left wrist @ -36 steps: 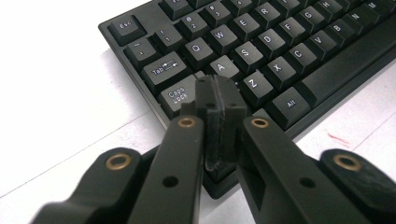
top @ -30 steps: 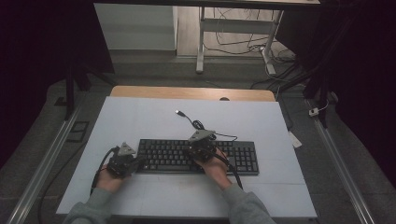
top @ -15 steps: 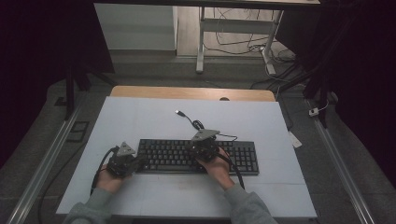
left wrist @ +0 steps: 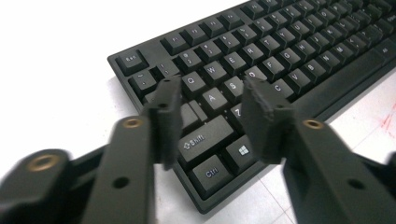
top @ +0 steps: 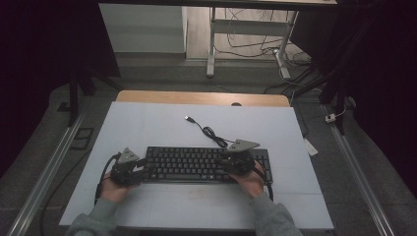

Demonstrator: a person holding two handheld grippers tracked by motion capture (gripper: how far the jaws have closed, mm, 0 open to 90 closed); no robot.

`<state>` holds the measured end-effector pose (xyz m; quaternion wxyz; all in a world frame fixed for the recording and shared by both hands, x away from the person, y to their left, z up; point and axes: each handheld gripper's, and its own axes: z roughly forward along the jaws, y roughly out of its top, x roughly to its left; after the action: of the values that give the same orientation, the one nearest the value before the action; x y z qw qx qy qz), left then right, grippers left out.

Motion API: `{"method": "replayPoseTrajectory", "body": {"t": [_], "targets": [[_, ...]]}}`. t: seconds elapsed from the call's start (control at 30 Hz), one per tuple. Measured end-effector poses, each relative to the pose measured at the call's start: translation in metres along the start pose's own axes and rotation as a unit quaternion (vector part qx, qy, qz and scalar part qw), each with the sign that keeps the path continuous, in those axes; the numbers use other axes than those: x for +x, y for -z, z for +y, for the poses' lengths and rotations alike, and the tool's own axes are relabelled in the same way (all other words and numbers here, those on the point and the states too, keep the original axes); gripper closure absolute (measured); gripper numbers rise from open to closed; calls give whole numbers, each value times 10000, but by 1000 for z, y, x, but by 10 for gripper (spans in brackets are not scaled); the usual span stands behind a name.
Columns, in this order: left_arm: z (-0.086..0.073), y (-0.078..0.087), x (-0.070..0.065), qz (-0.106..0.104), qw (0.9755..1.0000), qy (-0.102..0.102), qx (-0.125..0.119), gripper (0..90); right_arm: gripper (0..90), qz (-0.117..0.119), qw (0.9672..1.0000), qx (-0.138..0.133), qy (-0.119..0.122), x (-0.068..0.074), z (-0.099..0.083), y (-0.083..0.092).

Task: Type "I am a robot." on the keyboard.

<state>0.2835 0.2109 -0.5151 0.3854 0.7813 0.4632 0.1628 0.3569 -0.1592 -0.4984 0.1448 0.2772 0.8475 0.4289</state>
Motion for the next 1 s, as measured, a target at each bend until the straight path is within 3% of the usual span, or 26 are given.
{"method": "replayPoseTrajectory", "body": {"t": [0.33, 0.6, 1.0], "targets": [[0, 2, 3, -39, 9999, 136, -43, 444, 561, -11, 9999, -138, -17, -6, -15, 22], [1, 2, 5, -44, 9998, 199, -27, 419, 553, -108, 9996, -210, -160, -13, -28, 37], [3, 2, 8, -60, 9996, 271, 38, 387, 549, -159, 9992, -298, -199, -17, -34, 47]]}}
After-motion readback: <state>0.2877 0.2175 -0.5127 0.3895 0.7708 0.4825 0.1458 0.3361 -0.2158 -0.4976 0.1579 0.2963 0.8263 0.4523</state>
